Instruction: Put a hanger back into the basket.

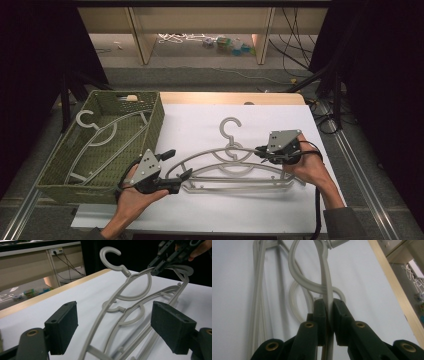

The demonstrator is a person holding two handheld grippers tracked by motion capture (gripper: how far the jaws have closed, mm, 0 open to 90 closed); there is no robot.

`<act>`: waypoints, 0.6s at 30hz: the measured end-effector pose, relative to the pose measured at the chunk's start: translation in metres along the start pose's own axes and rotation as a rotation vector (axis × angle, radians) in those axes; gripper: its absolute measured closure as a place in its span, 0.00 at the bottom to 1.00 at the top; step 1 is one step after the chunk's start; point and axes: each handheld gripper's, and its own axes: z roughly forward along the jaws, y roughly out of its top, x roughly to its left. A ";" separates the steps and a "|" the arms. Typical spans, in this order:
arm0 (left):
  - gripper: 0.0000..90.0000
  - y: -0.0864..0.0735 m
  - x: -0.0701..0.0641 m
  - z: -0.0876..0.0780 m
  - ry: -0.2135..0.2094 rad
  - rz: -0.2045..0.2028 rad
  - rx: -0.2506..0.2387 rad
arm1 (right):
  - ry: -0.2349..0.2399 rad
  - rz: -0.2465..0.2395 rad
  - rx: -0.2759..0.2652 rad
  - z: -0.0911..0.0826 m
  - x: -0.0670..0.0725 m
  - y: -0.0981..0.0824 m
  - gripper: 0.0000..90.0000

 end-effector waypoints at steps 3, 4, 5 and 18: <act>0.26 0.007 -0.001 0.011 -0.017 -0.010 0.028 | 0.004 -0.019 -0.014 -0.003 0.001 0.004 0.91; 0.27 0.010 0.000 0.014 -0.027 -0.007 0.038 | 0.009 -0.022 -0.020 -0.003 0.002 0.005 0.91; 0.28 0.014 0.000 0.019 -0.044 -0.015 0.054 | 0.016 -0.026 -0.024 -0.003 0.002 0.006 0.91; 0.27 0.032 -0.005 0.055 -0.128 -0.025 0.156 | 0.062 -0.085 -0.050 -0.006 0.013 0.020 0.91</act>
